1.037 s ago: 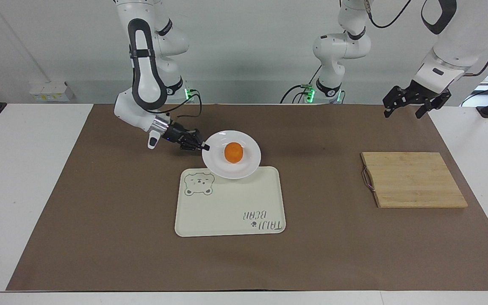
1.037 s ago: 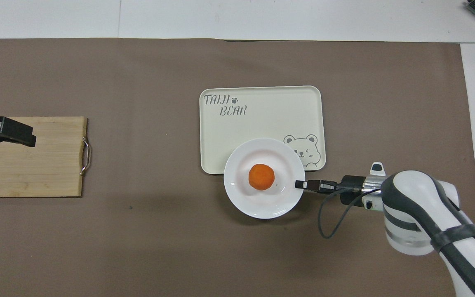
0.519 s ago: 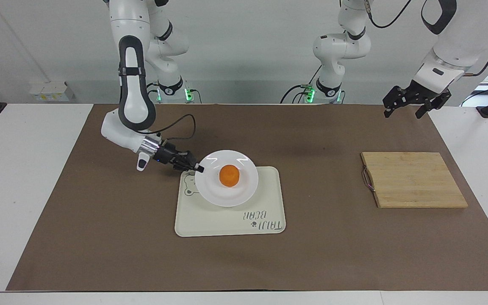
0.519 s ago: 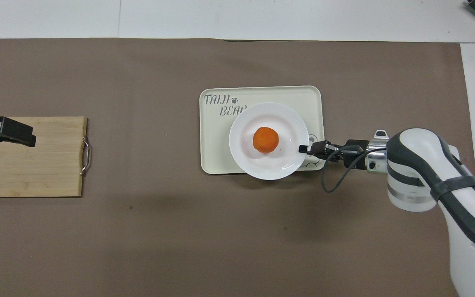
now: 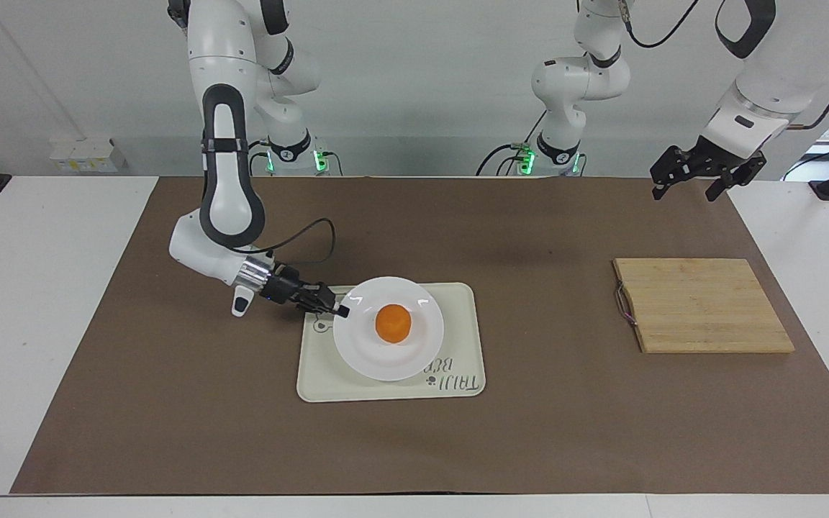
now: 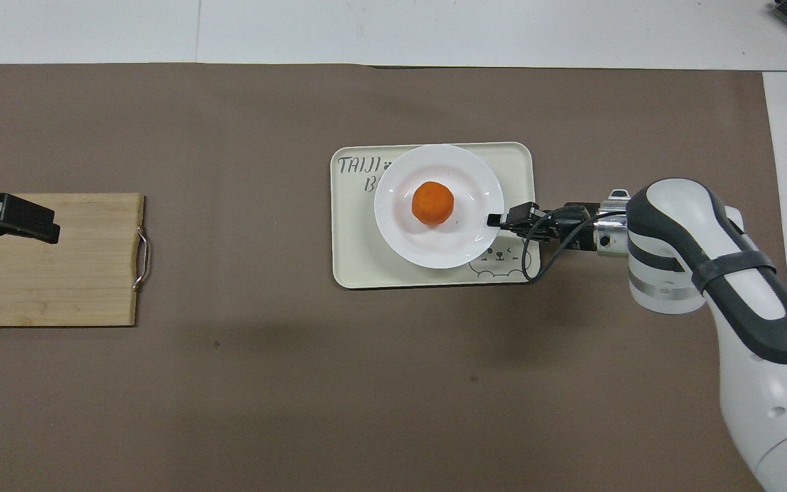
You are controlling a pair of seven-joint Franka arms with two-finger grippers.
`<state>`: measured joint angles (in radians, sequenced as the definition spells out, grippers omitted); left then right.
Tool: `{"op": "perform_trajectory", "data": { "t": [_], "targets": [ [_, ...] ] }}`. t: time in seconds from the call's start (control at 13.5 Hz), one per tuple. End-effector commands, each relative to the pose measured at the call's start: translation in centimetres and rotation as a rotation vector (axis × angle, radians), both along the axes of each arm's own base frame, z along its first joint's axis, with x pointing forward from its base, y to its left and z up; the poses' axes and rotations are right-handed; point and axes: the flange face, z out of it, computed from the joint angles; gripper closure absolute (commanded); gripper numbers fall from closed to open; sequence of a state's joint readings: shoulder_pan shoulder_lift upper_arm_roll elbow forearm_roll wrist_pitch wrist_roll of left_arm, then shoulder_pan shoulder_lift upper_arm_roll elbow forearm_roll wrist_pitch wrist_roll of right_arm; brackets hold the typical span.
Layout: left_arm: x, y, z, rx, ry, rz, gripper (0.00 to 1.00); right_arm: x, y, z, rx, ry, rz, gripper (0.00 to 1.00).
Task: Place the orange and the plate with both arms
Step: 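Slide the plate with the right gripper onto the bear tray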
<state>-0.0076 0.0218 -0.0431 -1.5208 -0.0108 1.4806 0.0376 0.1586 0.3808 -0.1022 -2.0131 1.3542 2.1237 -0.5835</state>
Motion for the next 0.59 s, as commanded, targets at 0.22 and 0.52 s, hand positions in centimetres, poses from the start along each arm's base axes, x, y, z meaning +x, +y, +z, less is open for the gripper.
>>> {"op": "perform_trajectory", "data": {
  "t": [0.22, 0.52],
  "targets": [
    [-0.2, 0.3, 0.3, 0.015, 0.008, -0.005, 0.00, -0.2, 0.4, -1.0, 0.008, -0.008, 0.014, 1.00],
    [-0.1, 0.2, 0.2, 0.015, 0.009, -0.006, 0.00, -1.0, 0.7, -1.8, -0.027, 0.003, -0.002, 0.82]
  ]
}}
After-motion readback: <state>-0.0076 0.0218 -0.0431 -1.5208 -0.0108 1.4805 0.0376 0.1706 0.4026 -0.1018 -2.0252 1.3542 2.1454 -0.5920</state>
